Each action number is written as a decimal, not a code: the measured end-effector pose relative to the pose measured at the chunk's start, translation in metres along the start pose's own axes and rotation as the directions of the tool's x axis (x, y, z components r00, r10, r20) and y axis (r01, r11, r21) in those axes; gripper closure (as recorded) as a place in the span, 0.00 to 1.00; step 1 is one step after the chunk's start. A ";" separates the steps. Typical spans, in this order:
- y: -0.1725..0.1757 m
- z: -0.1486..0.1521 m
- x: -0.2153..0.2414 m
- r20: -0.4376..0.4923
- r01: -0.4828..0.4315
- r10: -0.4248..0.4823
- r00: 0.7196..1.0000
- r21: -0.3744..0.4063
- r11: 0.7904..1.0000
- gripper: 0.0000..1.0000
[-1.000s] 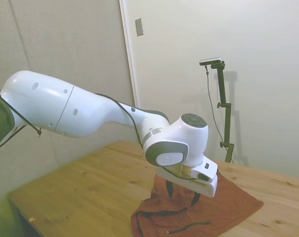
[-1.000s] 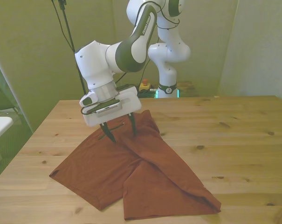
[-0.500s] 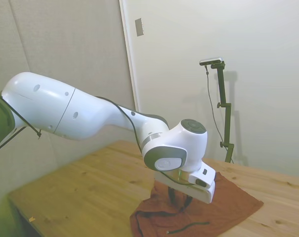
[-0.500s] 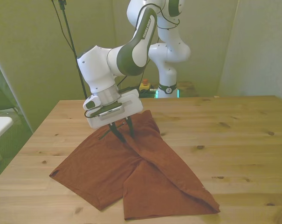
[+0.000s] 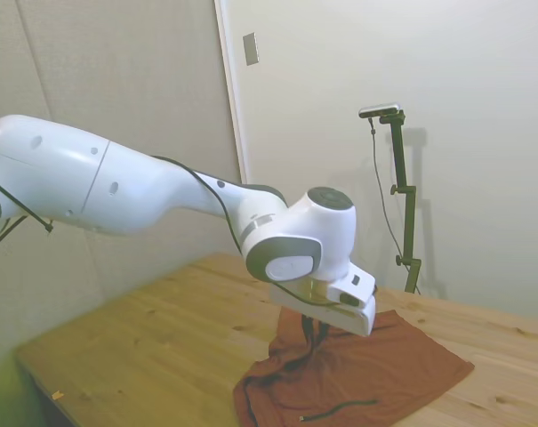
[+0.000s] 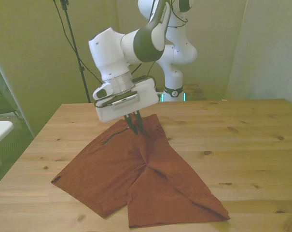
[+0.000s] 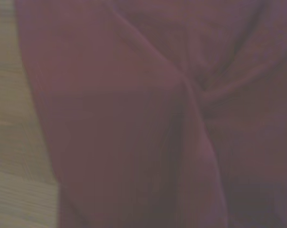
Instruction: Unfold the shorts
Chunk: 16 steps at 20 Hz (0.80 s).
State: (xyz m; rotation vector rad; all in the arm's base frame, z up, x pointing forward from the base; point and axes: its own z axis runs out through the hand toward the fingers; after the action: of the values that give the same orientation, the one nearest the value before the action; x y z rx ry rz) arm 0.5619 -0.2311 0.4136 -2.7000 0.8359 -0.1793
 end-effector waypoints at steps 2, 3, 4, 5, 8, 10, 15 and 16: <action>-0.038 -0.006 -0.024 0.000 0.047 -0.047 0.999 -0.012 0.999 1.00; -0.057 -0.006 -0.038 -0.002 0.074 -0.074 0.997 -0.021 0.997 1.00; -0.076 -0.005 -0.054 -0.004 0.097 -0.097 0.995 -0.028 0.995 1.00; -0.093 -0.002 -0.071 -0.006 0.122 -0.123 0.992 -0.036 0.992 1.00; -0.133 0.013 -0.121 -0.008 0.202 -0.203 0.979 -0.068 0.977 1.00; -0.150 0.027 -0.150 -0.002 0.245 -0.246 0.969 -0.094 0.965 1.00; -0.160 0.058 -0.198 0.030 0.313 -0.312 0.950 -0.156 0.937 1.00; -0.160 0.063 -0.203 0.034 0.319 -0.318 0.947 -0.167 0.933 1.00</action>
State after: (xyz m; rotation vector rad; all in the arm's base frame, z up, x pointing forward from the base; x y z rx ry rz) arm 0.4928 0.0251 0.4006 -2.9832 0.4201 -0.1774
